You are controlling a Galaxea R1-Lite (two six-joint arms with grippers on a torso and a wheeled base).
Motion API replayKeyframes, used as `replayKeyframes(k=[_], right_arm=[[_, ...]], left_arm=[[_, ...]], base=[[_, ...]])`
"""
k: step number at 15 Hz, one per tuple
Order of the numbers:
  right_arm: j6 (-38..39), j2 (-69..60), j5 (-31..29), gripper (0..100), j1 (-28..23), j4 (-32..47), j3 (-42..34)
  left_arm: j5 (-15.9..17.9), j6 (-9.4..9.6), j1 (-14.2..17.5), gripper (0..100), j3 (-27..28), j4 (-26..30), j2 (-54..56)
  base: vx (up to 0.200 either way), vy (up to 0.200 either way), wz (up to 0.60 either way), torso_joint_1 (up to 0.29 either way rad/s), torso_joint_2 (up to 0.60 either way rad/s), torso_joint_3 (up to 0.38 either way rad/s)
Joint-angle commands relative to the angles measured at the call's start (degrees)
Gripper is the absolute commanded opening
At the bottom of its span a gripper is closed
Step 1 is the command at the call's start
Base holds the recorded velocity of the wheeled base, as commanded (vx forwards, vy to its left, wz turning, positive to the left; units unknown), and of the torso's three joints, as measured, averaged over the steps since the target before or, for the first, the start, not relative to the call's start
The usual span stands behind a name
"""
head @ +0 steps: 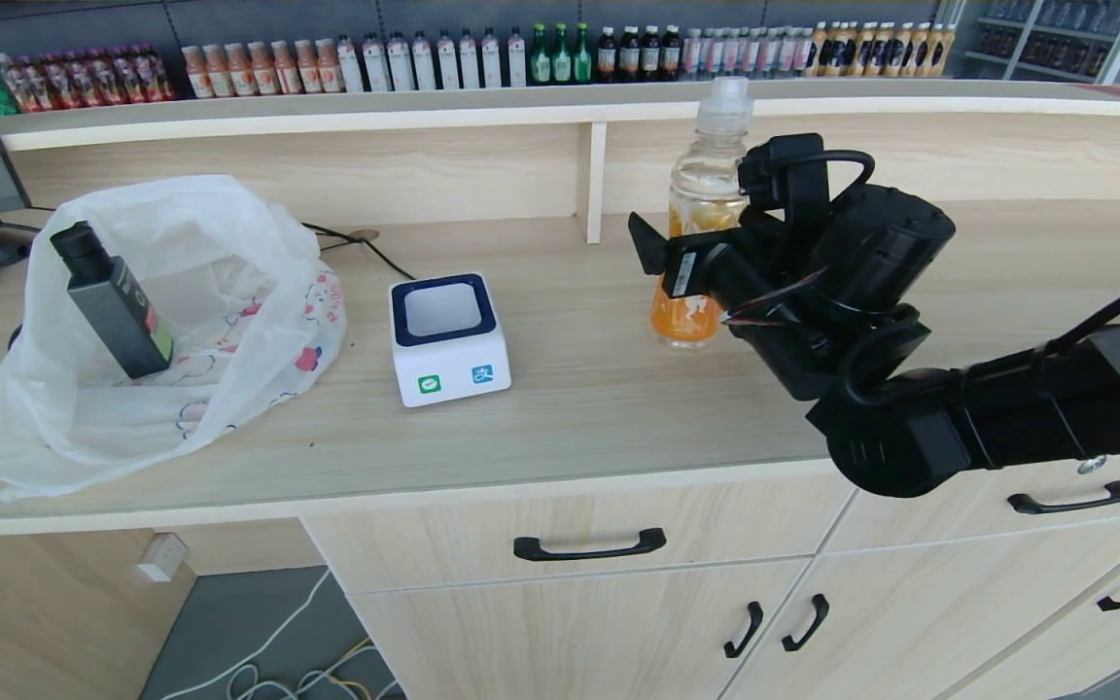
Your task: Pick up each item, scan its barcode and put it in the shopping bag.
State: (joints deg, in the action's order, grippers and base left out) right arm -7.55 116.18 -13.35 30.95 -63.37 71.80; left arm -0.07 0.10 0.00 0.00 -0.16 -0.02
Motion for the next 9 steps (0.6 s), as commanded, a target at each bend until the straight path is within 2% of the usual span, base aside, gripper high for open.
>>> replayKeyframes(k=[1, 3, 9], right_arm=[[-0.01, 1.25, -0.01, 100, -0.01, -0.09, 0.71], [-0.01, 1.42, -0.01, 100, -0.63, -0.09, 3.34], [-0.01, 1.68, 0.08, 100, -0.63, -0.09, 3.43]], left_arm=[[-0.01, -0.01, 0.00, 100, 0.00, -0.02, 0.02], [-0.01, -0.01, 0.00, 100, 0.00, -0.02, 0.02], [-0.01, -0.01, 0.00, 100, 0.00, -0.02, 0.02]], base=[[0.000, 0.000, 0.00, 0.000, 0.00, 0.000], [0.000, 0.000, 0.00, 0.000, 0.00, 0.000], [0.000, 0.000, 0.00, 0.000, 0.00, 0.000]])
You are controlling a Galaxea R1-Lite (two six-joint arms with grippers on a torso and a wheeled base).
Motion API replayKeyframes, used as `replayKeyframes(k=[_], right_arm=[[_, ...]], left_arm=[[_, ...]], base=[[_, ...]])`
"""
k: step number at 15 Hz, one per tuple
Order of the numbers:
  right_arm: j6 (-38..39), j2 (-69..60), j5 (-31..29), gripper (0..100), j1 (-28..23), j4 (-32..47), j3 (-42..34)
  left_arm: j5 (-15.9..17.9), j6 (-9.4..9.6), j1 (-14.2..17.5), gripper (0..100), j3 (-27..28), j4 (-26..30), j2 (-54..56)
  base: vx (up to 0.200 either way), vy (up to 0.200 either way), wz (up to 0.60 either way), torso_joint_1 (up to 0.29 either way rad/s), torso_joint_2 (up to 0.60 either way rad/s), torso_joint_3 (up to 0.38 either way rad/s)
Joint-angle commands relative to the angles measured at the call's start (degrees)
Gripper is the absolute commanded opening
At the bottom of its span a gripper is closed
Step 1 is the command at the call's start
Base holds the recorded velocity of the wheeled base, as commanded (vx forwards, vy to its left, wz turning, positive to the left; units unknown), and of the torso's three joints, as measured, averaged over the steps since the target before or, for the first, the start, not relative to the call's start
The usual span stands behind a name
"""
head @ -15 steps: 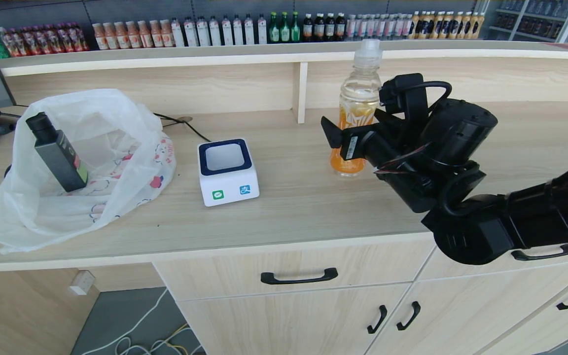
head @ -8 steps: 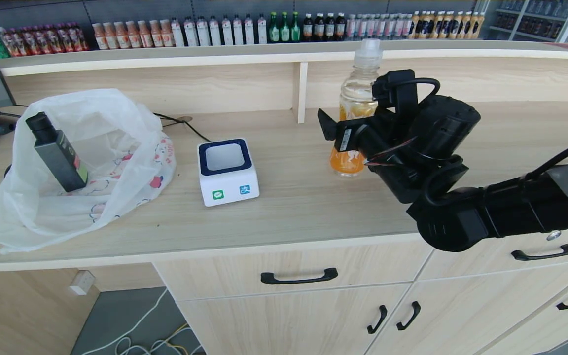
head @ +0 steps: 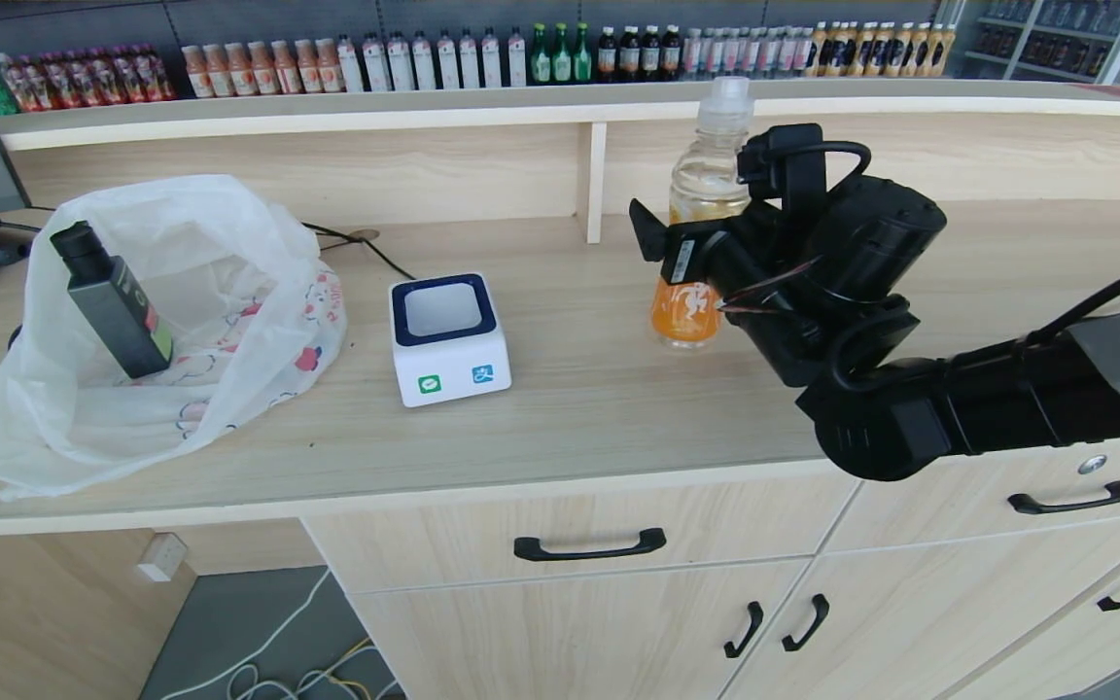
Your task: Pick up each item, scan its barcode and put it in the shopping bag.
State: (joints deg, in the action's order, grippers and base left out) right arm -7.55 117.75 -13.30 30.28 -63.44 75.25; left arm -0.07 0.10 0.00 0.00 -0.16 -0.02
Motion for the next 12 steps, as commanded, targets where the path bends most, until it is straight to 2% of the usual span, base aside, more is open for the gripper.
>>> replayKeyframes(k=[1, 12], right_arm=[[-0.10, 0.38, 0.03, 100, -0.05, -0.02, 0.07], [-0.01, 1.34, 0.82, 100, -0.49, 0.07, 0.51]], left_arm=[[-0.01, -0.01, 0.00, 100, 0.00, -0.02, 0.02], [-0.01, -0.01, 0.00, 100, 0.00, -0.02, 0.02]], base=[[0.000, 0.000, 0.00, 0.000, 0.00, 0.000], [0.000, 0.000, 0.00, 0.000, 0.00, 0.000]])
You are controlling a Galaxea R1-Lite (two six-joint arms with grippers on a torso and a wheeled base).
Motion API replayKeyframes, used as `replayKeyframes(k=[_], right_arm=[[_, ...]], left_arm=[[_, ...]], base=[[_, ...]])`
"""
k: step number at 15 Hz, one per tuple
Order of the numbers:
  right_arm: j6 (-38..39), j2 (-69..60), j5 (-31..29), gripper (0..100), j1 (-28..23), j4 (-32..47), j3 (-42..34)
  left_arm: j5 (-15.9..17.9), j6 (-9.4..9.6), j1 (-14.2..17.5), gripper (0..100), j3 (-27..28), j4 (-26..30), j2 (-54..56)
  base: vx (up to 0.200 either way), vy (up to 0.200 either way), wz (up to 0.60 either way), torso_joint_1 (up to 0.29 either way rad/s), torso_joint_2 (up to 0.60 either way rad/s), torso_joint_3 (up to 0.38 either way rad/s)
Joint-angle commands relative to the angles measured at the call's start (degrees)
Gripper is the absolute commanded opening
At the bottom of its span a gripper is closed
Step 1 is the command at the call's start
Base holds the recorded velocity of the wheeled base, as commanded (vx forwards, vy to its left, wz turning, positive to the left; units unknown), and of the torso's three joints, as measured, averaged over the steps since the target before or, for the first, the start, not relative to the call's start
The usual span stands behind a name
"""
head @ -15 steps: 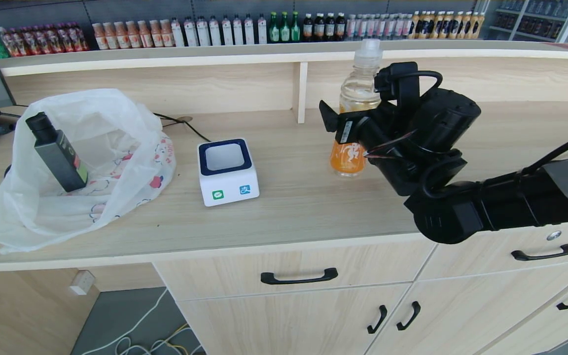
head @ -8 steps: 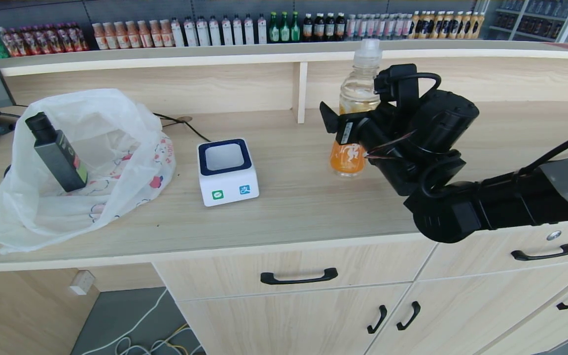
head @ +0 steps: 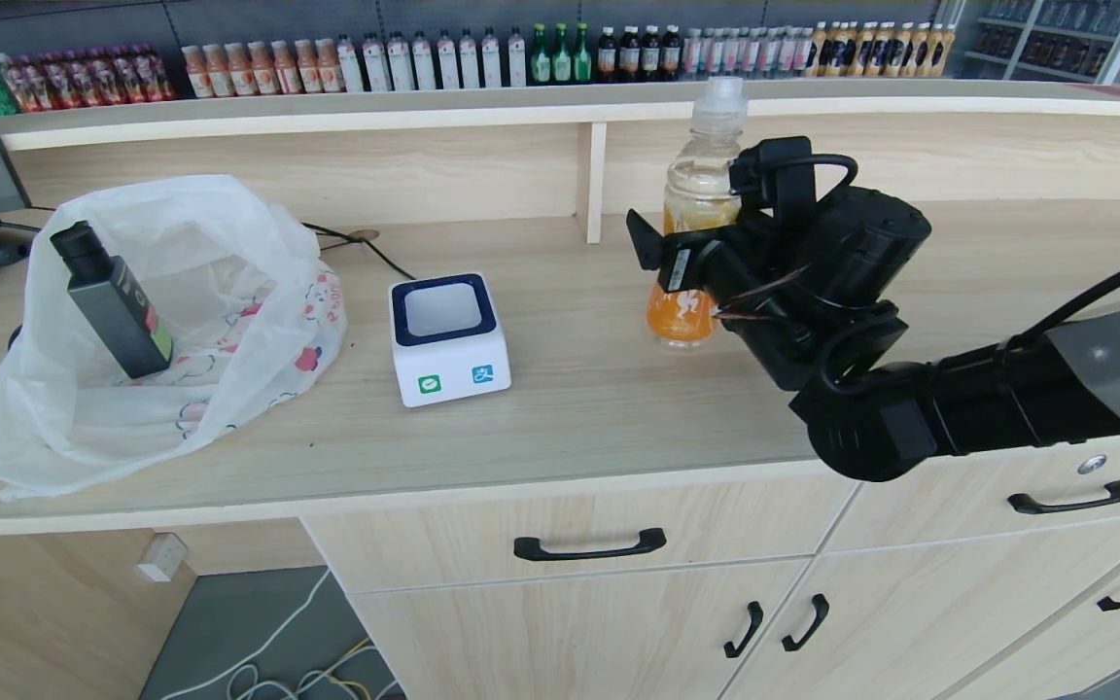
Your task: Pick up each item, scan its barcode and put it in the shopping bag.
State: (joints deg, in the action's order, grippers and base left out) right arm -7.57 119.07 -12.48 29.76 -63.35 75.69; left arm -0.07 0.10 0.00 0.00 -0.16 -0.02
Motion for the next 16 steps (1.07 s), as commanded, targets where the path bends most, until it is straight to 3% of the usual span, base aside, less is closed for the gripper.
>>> replayKeyframes(k=[1, 2, 3, 16], right_arm=[[0.01, 0.03, 0.00, 100, 0.04, -0.01, 0.33], [0.01, 0.11, 0.00, 100, -0.05, -0.01, 0.69], [0.01, 0.20, 0.00, 0, -0.05, -0.01, 0.95], [0.10, -0.15, 0.79, 0, -0.75, -0.01, 4.38]], left_arm=[[-0.01, -0.01, 0.00, 100, 0.00, -0.02, 0.02], [-0.01, -0.01, 0.00, 100, 0.00, -0.02, 0.02], [-0.01, -0.01, 0.00, 100, 0.00, -0.11, 0.02], [-0.01, -0.01, 0.00, 100, 0.00, -0.02, 0.02]], base=[[0.000, 0.000, 0.00, 0.000, 0.00, 0.000], [0.000, 0.000, 0.00, 0.000, 0.00, 0.000], [0.000, 0.000, 0.00, 0.000, 0.00, 0.000], [0.000, 0.000, 0.00, 0.000, 0.00, 0.000]])
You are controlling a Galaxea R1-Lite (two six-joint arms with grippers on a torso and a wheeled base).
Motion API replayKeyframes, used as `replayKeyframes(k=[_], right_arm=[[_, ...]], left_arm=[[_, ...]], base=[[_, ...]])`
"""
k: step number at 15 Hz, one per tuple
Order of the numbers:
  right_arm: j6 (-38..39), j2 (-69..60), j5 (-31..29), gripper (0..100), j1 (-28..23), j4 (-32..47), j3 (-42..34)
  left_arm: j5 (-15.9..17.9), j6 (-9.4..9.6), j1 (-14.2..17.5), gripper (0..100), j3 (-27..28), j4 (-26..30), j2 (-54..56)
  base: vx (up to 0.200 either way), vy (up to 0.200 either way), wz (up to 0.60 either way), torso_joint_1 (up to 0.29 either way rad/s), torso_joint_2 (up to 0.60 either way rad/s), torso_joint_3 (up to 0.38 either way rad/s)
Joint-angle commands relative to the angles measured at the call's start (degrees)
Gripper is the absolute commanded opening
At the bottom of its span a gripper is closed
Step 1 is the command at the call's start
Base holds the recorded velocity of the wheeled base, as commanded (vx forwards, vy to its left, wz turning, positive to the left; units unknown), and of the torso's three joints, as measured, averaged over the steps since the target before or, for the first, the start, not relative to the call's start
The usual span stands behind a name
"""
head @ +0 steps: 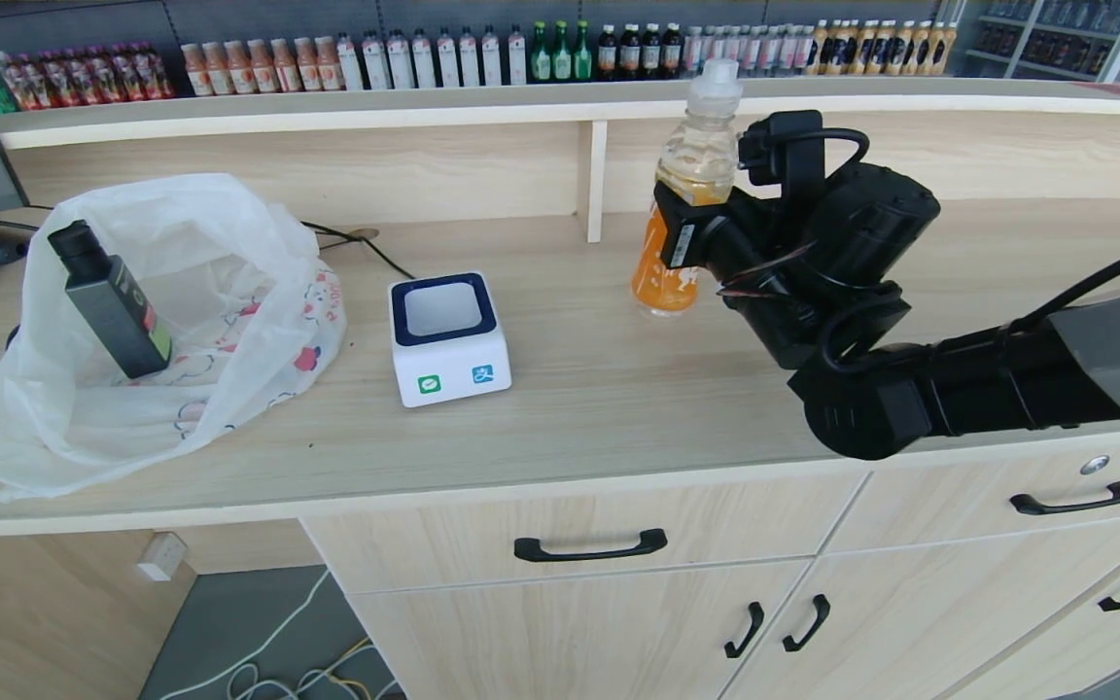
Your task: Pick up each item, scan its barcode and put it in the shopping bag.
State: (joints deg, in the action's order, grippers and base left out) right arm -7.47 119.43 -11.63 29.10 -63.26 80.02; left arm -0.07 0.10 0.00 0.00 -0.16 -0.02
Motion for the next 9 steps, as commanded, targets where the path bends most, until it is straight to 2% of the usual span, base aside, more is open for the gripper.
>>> replayKeyframes(k=[1, 9], right_arm=[[0.00, -0.78, -0.06, 0, -0.18, -0.11, -0.04], [-0.09, -2.89, 0.12, 0, -0.10, -0.11, -1.18]], left_arm=[[-0.01, -0.01, 0.00, 100, 0.00, -0.02, 0.02], [-0.01, -0.01, 0.00, 100, 0.00, -0.02, 0.02]], base=[[0.000, 0.000, 0.00, 0.000, 0.00, 0.000], [0.000, 0.000, 0.00, 0.000, 0.00, 0.000]])
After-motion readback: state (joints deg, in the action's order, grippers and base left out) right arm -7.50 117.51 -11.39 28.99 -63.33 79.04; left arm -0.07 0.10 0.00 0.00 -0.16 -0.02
